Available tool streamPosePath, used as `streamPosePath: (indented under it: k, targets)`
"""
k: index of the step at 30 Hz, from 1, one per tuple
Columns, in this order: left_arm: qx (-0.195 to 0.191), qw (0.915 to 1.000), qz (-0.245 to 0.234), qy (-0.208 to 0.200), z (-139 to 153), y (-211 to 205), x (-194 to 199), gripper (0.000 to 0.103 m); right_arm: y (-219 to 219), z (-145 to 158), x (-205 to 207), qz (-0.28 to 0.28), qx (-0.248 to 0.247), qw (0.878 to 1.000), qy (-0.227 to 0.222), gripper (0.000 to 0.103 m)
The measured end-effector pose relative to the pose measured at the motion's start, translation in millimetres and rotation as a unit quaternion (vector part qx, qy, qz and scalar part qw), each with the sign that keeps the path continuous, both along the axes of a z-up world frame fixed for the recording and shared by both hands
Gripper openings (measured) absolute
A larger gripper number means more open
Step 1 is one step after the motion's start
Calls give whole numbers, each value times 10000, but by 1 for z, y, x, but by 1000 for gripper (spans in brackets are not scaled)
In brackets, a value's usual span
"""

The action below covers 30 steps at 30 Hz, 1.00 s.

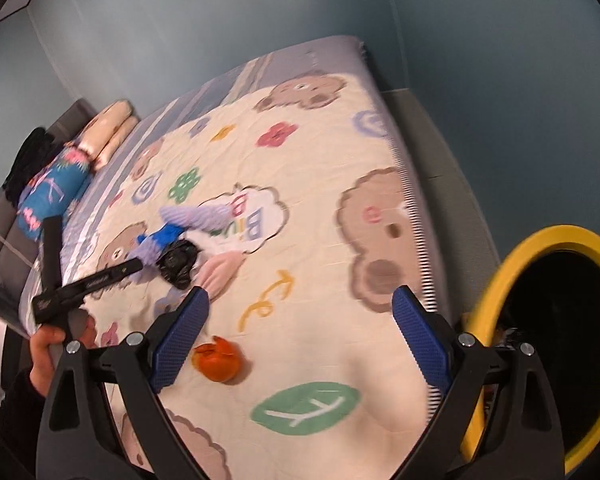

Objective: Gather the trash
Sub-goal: 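Move both tools back over the bed toward the remaining trash, then grasp the lavender foam net with the left tool while the right tool grasps an orange peel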

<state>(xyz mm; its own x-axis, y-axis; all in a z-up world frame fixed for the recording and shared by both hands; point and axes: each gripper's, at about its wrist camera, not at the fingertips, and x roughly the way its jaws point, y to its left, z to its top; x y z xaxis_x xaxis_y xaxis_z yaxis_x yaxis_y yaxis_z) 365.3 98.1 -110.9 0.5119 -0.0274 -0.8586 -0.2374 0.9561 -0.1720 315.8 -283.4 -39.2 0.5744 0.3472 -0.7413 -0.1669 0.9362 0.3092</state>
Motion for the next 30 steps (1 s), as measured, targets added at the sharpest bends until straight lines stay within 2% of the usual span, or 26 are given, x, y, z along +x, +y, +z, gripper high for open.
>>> streamPosePath:
  k: [4, 10, 14, 18, 24, 30]
  targets:
    - [-242, 9990, 352, 160, -11, 23, 9, 87, 20, -10, 2, 264, 65, 9996, 76, 89]
    - [-477, 9968, 602, 241, -17, 33, 21, 87, 48, -27, 3, 623, 9, 9978, 205, 89]
    - [-871, 9929, 761, 274, -18, 39, 24, 87, 63, -40, 2, 847, -12, 9958, 339, 89]
    - [-854, 9935, 727, 216, -11, 38, 23, 87, 74, -49, 1, 1014, -122, 9941, 370, 89]
    - [-1136, 9908, 699, 235, -3, 38, 23, 87, 84, -59, 2, 1135, -137, 9924, 457, 89]
    - [-1058, 9915, 677, 332, -8, 28, 34, 85, 95, -66, 2, 1287, -318, 9901, 468, 85]
